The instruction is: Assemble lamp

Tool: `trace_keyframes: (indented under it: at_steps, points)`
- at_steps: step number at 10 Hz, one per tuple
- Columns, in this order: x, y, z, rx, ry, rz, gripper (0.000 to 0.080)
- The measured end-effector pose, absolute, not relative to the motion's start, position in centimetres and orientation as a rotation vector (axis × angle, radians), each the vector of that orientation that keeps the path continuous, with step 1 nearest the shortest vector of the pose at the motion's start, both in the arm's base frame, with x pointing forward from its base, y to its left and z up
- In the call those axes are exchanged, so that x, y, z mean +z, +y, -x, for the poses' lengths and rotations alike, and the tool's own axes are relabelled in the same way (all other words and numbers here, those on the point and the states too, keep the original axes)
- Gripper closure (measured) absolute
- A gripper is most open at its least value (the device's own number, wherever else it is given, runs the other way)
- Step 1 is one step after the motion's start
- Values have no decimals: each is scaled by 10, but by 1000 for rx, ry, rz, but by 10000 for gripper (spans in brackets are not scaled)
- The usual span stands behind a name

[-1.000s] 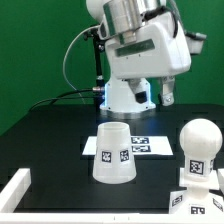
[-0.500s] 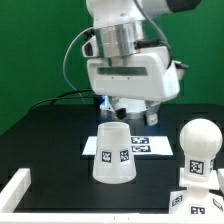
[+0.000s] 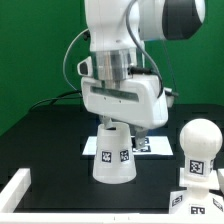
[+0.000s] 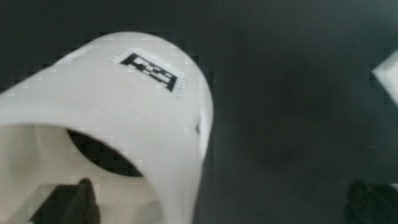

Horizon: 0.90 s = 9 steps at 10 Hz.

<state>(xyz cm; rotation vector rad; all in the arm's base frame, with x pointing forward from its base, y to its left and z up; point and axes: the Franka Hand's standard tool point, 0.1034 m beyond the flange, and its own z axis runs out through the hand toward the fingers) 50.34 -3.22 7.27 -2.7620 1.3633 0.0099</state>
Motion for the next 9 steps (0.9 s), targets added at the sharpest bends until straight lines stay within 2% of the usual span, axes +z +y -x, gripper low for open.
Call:
trace_keyframes:
  at_steps: [1,3,5,6,7,8,9]
  points:
    - [63,-35,-503,7,1368,2780,101]
    - [60,-34,-503,-4,1365,2789,101]
    - [60,-34,-503,-3,1365,2789,360]
    - [60,-34,-503,-3,1365,2789,515]
    - [60,-34,-503,-3,1365,2790,515]
    - [60,-34,-503,-3,1365,2790,696]
    - [62,-35,-505,-1,1353,2788,696]
